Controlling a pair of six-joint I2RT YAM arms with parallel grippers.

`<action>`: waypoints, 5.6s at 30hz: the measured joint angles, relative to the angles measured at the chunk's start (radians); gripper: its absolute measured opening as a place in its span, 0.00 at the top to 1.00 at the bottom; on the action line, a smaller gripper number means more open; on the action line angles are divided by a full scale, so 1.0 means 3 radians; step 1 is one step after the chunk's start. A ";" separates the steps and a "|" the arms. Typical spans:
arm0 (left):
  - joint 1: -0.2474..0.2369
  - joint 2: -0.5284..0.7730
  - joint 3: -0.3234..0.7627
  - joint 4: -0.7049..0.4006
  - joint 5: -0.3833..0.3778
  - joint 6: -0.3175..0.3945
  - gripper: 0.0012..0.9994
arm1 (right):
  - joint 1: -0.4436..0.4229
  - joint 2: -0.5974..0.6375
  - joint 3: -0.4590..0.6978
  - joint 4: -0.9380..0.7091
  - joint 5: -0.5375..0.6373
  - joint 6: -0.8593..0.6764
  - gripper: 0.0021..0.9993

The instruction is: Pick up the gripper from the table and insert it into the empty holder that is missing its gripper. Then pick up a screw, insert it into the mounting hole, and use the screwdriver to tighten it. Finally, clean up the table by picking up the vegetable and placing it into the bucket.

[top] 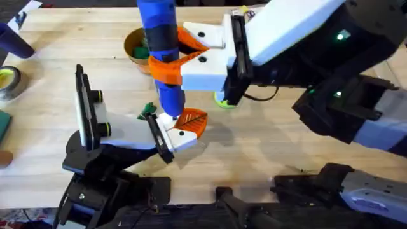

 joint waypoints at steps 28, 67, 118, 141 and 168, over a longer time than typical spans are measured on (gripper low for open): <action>0.0000 0.0000 0.0000 0.0000 0.0000 0.0000 0.98 | 0.0000 0.0004 0.0000 0.0001 0.0001 0.0000 0.96; 0.0000 0.0000 0.0001 -0.0001 -0.0001 -0.0023 0.98 | -0.0003 0.0144 -0.0011 0.0372 -0.0037 0.0227 0.96; 0.0000 0.0000 0.0001 0.0004 -0.0099 -0.0023 0.98 | -0.1883 0.0098 -0.0030 -0.2678 0.1541 -0.1785 0.96; 0.0000 0.0000 0.0001 0.0004 -0.0100 -0.0023 0.98 | -0.1300 0.0967 0.0091 -0.2896 0.2483 -0.4053 0.86; 0.0000 0.0000 0.0001 0.0004 -0.0107 -0.0023 0.98 | -0.1282 -0.0235 0.0737 -0.4427 0.2496 -0.1768 0.00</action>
